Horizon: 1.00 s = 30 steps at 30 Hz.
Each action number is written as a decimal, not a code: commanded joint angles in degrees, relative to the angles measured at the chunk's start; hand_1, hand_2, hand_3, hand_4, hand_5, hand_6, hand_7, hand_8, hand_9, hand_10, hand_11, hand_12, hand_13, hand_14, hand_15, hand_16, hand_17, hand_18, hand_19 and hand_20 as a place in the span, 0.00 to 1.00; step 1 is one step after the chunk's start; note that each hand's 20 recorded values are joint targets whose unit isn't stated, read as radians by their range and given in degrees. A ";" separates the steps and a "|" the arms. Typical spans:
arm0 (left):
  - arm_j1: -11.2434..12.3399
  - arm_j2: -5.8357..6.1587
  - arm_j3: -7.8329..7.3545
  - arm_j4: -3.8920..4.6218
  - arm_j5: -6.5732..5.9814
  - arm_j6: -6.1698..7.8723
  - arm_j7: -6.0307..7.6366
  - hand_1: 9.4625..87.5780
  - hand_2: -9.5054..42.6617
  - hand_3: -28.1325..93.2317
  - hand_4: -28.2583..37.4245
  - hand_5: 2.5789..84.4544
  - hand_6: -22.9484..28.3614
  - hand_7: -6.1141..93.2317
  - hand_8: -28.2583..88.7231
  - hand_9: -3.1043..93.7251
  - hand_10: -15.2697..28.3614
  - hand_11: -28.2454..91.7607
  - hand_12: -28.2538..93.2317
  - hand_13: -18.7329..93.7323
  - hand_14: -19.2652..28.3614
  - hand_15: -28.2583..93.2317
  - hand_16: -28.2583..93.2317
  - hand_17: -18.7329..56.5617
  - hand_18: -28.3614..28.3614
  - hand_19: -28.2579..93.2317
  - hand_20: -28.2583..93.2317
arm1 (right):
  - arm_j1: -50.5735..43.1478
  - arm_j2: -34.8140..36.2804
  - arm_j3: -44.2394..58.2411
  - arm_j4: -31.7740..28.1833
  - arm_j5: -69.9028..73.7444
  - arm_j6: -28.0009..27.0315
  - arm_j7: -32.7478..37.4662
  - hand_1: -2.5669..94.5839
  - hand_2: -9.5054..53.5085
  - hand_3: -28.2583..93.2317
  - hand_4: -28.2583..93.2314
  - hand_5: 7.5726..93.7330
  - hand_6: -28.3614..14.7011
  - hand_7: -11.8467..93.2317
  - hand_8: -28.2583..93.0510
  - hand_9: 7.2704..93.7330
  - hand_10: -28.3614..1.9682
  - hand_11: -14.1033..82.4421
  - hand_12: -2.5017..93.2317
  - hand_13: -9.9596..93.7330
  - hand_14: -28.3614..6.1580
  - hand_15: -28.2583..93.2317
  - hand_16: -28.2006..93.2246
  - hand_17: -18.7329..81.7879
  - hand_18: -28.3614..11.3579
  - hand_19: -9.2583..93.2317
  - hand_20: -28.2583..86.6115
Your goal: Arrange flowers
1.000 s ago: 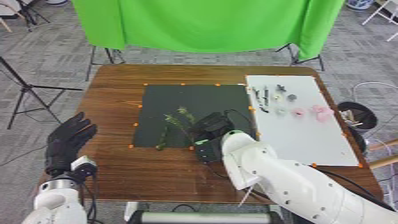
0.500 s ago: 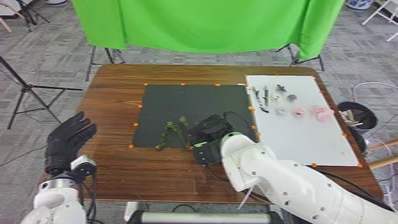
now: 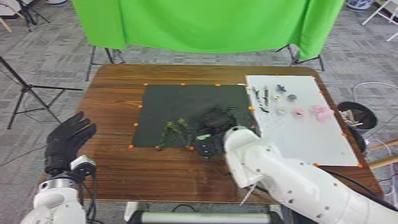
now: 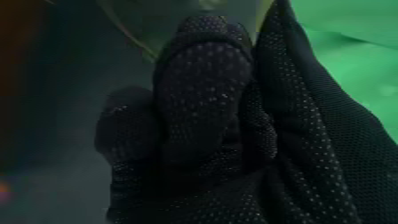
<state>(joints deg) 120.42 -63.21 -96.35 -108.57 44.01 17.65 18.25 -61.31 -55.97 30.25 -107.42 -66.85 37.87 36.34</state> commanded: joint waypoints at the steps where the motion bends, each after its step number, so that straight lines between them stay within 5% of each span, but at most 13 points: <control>1: 0.50 -0.50 -0.63 0.11 -0.09 -0.67 -0.37 0.37 0.34 0.81 0.16 0.57 0.51 0.22 0.17 0.52 0.65 0.43 0.33 0.57 0.74 0.45 0.22 0.56 0.76 0.38 0.50 | 1.48 7.57 7.81 -1.40 -23.85 -14.57 0.74 0.48 0.00 0.77 0.11 0.75 0.62 0.27 0.26 0.85 0.51 0.34 0.21 0.99 0.70 0.56 0.48 0.86 0.49 0.90 0.55; 3: 0.76 -0.45 -0.43 -0.14 -0.13 -0.32 -0.22 0.37 0.34 0.81 0.16 0.57 0.51 0.22 0.17 0.52 0.65 0.43 0.33 0.57 0.74 0.45 0.22 0.56 0.76 0.38 0.50 | 1.68 9.33 7.76 -0.70 -28.42 -15.41 1.88 0.44 0.00 0.79 0.11 0.70 0.65 0.26 0.17 0.76 0.49 0.31 0.20 0.98 0.69 0.56 0.49 0.83 0.47 0.93 0.53; 10: 0.87 -0.67 -0.63 -0.14 -0.14 -0.57 -0.35 0.37 0.34 0.81 0.16 0.57 0.51 0.22 0.17 0.52 0.65 0.43 0.33 0.57 0.74 0.45 0.22 0.56 0.76 0.38 0.49 | 1.76 10.79 9.61 3.27 -35.46 -24.07 5.09 0.40 0.00 0.79 0.11 0.58 0.61 0.23 0.17 0.62 0.41 0.26 0.20 0.96 0.68 0.59 0.49 0.81 0.45 0.96 0.51; 11: 0.52 -0.62 -0.37 0.03 -0.12 -0.70 -0.31 0.37 0.34 0.81 0.16 0.57 0.51 0.22 0.17 0.52 0.65 0.43 0.33 0.57 0.74 0.45 0.22 0.56 0.76 0.38 0.49 | 2.47 10.68 8.91 4.19 -36.59 -24.93 5.67 0.38 0.00 0.79 0.11 0.56 0.61 0.22 0.17 0.59 0.40 0.25 0.19 0.95 0.67 0.60 0.49 0.81 0.45 0.96 0.51; 12: 0.78 -0.14 1.31 -0.88 -0.20 0.94 0.51 0.37 0.34 0.81 0.16 0.57 0.51 0.22 0.17 0.52 0.65 0.43 0.33 0.57 0.74 0.45 0.22 0.56 0.76 0.38 0.49 | 3.01 10.48 8.29 5.05 -37.76 -26.26 6.13 0.38 0.00 0.79 0.11 0.55 0.61 0.22 0.17 0.58 0.39 0.24 0.19 0.95 0.67 0.60 0.48 0.80 0.44 0.97 0.51; 16: 0.39 -0.04 1.81 -0.79 -0.17 0.88 0.71 0.37 0.34 0.81 0.15 0.57 0.51 0.22 0.17 0.52 0.65 0.43 0.33 0.57 0.74 0.45 0.22 0.56 0.76 0.38 0.49 | 5.26 9.44 6.62 8.35 -38.36 -30.99 6.91 0.35 0.00 0.78 0.11 0.49 0.61 0.20 0.18 0.50 0.35 0.21 0.19 0.93 0.66 0.62 0.47 0.79 0.42 0.98 0.51; 30: -0.07 -0.15 2.16 -0.41 -0.19 0.29 0.31 0.37 0.35 0.81 0.16 0.57 0.51 0.22 0.17 0.52 0.65 0.43 0.33 0.57 0.74 0.45 0.22 0.56 0.76 0.38 0.49 | 12.27 7.02 2.25 16.11 -38.09 -36.65 8.87 0.32 0.00 0.76 0.12 0.41 0.64 0.18 0.18 0.40 0.31 0.19 0.17 0.93 0.65 0.65 0.43 0.79 0.42 0.98 0.49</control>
<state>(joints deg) 120.35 -63.15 -94.42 -108.87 43.99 18.02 18.74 -51.87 -48.33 33.31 -92.71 -104.23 2.61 44.00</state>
